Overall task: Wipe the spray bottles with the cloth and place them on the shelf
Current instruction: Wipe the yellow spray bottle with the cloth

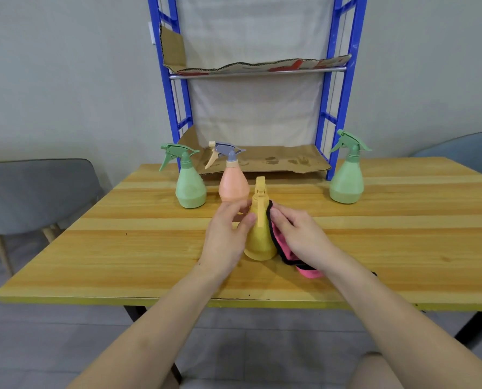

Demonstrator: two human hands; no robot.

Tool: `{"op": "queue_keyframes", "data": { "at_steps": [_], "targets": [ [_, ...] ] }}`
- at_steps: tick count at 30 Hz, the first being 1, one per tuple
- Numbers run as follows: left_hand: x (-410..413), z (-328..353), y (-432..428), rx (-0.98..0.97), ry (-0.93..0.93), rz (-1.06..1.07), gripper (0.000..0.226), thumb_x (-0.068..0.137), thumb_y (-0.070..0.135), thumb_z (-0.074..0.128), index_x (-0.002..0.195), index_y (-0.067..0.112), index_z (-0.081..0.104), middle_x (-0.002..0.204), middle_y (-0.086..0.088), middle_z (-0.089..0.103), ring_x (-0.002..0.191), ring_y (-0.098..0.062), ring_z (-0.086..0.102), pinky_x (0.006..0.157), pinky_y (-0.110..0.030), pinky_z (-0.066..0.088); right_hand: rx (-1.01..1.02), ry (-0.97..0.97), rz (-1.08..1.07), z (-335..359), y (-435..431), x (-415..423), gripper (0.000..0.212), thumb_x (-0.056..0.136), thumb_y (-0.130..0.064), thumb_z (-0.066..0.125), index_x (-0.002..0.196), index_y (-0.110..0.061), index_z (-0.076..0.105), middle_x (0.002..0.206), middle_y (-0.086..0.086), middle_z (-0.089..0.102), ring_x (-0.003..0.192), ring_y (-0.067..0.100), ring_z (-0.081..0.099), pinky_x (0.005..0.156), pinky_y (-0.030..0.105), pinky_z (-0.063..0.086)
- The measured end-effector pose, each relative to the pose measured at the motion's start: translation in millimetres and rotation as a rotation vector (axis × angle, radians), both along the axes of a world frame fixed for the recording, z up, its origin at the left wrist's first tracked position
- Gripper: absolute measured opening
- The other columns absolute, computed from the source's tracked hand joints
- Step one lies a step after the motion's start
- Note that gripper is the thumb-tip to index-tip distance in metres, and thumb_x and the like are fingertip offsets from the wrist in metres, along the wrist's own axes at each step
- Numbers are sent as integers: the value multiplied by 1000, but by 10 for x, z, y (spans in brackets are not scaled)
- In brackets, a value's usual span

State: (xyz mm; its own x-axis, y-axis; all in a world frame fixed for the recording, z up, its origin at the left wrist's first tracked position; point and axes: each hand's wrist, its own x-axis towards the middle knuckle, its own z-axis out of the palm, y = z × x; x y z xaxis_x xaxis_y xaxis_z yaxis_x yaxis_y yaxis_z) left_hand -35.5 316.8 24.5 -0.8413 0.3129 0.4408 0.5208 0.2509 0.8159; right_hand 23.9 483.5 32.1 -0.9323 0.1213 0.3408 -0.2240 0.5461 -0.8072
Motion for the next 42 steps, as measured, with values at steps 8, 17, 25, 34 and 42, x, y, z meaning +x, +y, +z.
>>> {"op": "queue_keyframes", "data": {
  "at_steps": [8, 17, 25, 34, 42],
  "targets": [
    [57, 14, -41, 41, -91, -54, 34, 99, 31, 68, 132, 29, 64, 124, 14, 71, 118, -8, 65, 106, -44, 53, -48, -48, 43, -112, 82, 116, 34, 109, -28, 52, 140, -36, 63, 112, -27, 74, 105, -4, 67, 87, 15, 48],
    [41, 32, -65, 107, -157, -101, 29, 99, 25, 69, 127, 24, 70, 118, 11, 75, 116, -11, 67, 107, -47, 52, -80, 2, 3, -91, 11, 119, 41, 105, -32, 59, 146, -35, 57, 119, -22, 74, 110, -5, 67, 96, 21, 52],
    [70, -34, -15, 133, -166, -96, 27, 99, 30, 68, 126, 26, 69, 119, 10, 74, 117, -13, 66, 106, -50, 52, 68, -87, -75, -146, 150, 199, 39, 101, -38, 64, 140, -40, 63, 122, -21, 73, 113, 0, 66, 102, 32, 53],
    [122, -37, -24, 120, -116, -67, 28, 102, 27, 64, 117, 50, 61, 122, 17, 66, 123, -10, 61, 112, -44, 48, 42, -27, -34, -111, 55, 143, 38, 105, -36, 58, 143, -39, 60, 112, -25, 75, 103, -4, 67, 89, 20, 51],
    [172, -118, -34, 93, -137, -60, 39, 100, 29, 67, 137, 41, 58, 131, 17, 62, 124, -2, 58, 109, -33, 47, 177, -92, -75, -161, 156, 243, 48, 100, -37, 65, 147, -44, 54, 117, -23, 74, 108, 2, 67, 99, 32, 53]
  ]
}}
